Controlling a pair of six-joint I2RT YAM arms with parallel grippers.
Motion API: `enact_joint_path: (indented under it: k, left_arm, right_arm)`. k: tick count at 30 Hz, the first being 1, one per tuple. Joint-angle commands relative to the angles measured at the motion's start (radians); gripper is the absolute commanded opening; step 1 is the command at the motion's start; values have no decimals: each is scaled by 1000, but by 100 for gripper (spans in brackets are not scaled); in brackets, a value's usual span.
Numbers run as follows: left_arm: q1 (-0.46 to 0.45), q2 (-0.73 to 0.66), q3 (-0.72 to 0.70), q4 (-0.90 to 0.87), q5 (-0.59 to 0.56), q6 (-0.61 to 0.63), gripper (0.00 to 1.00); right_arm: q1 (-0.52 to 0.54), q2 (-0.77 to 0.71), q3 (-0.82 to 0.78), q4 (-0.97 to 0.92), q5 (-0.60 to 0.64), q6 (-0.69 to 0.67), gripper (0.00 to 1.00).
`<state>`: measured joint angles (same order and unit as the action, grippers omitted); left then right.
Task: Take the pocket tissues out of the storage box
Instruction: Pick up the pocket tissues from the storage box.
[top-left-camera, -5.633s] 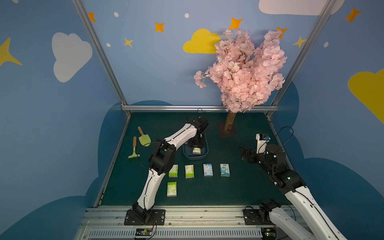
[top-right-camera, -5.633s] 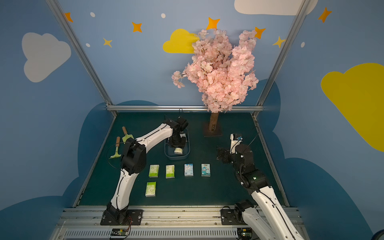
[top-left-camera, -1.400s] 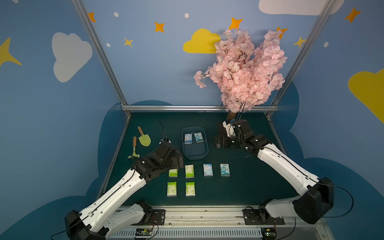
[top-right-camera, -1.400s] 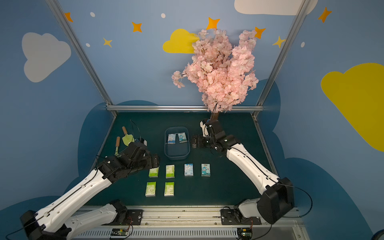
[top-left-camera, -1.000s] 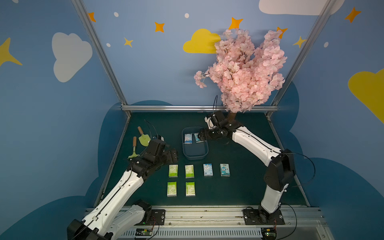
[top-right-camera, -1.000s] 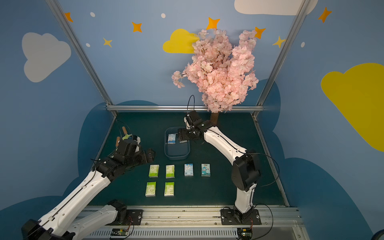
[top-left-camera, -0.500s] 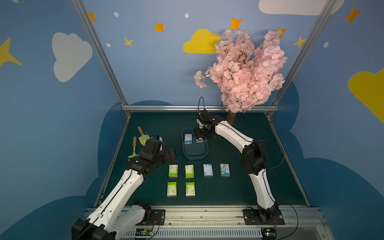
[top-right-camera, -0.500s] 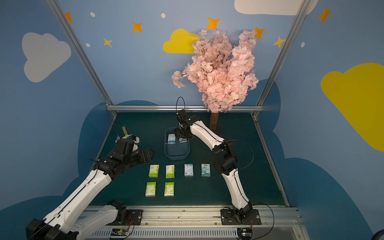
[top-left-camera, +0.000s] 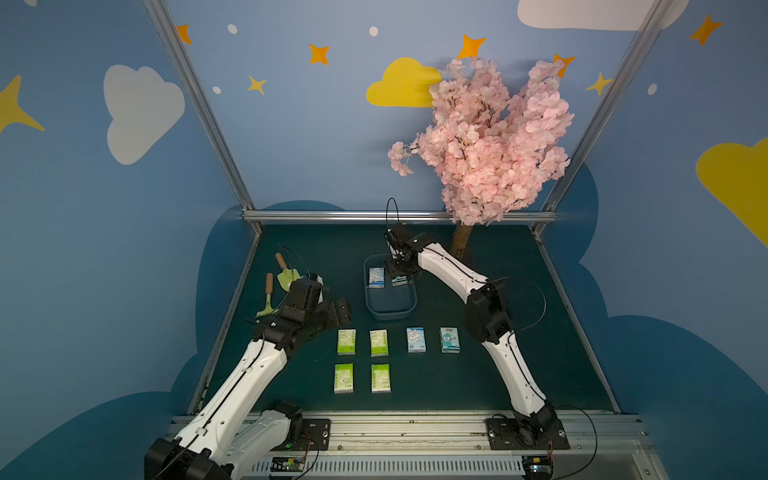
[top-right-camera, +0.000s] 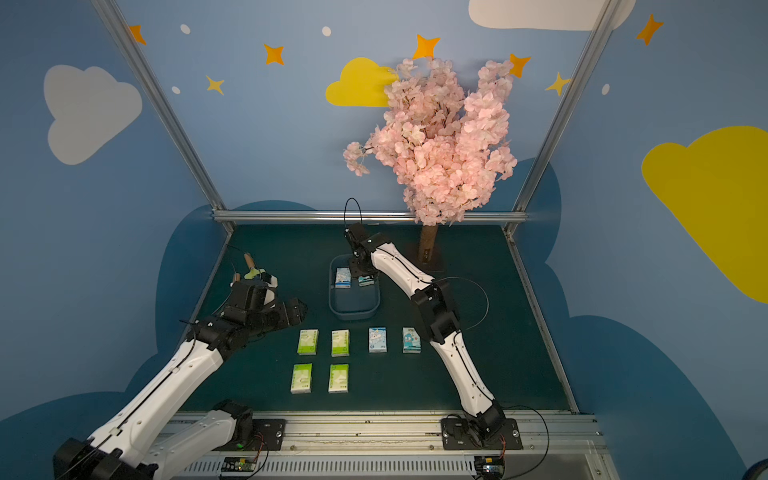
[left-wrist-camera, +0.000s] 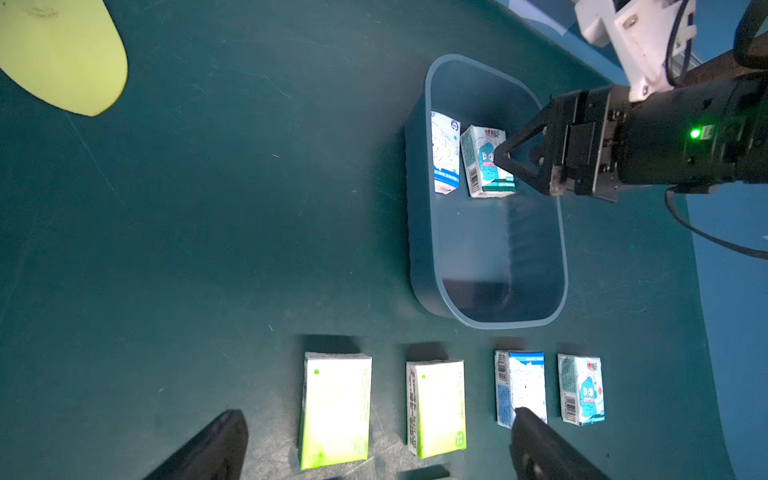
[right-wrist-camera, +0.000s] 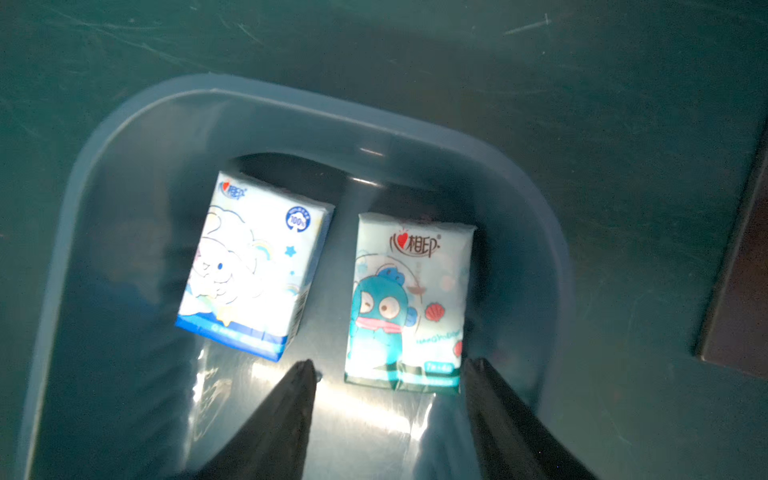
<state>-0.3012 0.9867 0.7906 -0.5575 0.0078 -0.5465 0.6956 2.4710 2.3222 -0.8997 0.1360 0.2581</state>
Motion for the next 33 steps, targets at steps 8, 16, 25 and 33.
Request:
enact_joint_path:
  k: [8,16,25,33]
  left_arm:
    - [7,60,28,14,24,5,100]
    - [10,96,39,25,37,5,100]
    - [13,149,64,35,49,18,100]
    - [16,189,76,42,64,25,100]
  right_arm:
    - [2,80,86,-43,40,-50,68]
    - [-7,112,94,-51,41,-39,69]
    - [10,109,97,-27,-158,-16,59]
    - [-5,36,71,-37,-39,-34,63]
